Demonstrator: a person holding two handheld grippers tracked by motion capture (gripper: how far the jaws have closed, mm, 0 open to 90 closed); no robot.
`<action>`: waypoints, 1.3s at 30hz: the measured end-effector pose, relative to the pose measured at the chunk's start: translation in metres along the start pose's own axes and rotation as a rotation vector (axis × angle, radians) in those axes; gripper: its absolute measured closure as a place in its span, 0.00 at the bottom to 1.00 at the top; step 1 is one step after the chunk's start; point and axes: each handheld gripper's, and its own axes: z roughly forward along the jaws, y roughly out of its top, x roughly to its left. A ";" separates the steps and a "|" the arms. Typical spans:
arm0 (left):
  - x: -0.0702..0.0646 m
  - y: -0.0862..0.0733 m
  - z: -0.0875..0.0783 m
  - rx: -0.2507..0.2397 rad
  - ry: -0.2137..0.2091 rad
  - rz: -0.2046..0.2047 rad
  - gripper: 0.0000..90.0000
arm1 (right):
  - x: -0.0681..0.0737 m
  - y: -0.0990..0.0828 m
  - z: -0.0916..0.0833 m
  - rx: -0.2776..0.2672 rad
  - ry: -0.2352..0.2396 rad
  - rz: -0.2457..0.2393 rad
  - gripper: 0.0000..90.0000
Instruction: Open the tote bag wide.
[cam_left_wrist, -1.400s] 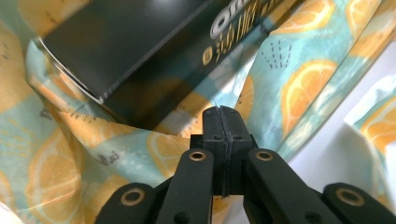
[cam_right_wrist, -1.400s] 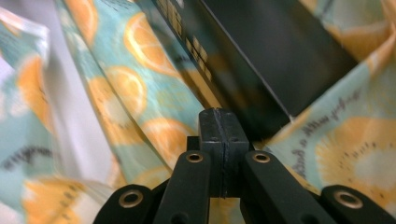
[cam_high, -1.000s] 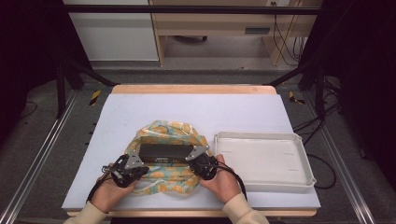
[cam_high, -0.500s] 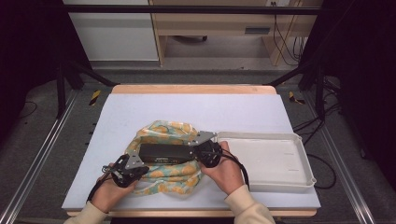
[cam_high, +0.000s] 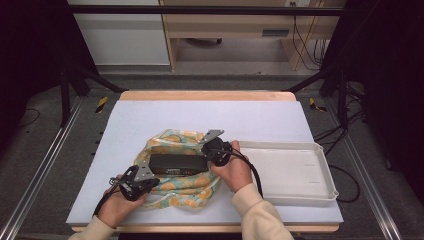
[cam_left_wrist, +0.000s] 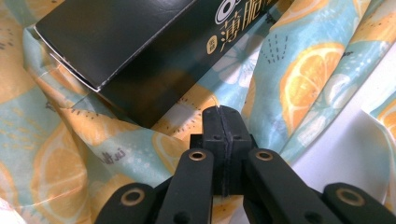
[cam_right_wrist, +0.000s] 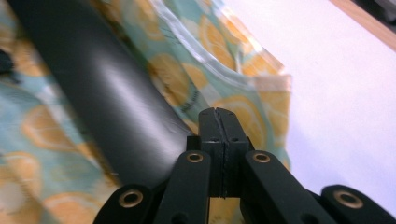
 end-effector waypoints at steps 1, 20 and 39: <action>0.000 0.000 0.000 0.000 0.001 0.001 1.00 | -0.002 -0.002 0.002 0.006 -0.002 0.009 1.00; 0.018 0.018 -0.050 -0.184 0.020 -0.039 0.99 | -0.012 -0.013 0.015 0.084 0.006 0.044 1.00; 0.082 0.024 0.005 -0.094 0.118 -0.114 1.00 | -0.017 -0.016 0.019 0.101 0.007 0.041 1.00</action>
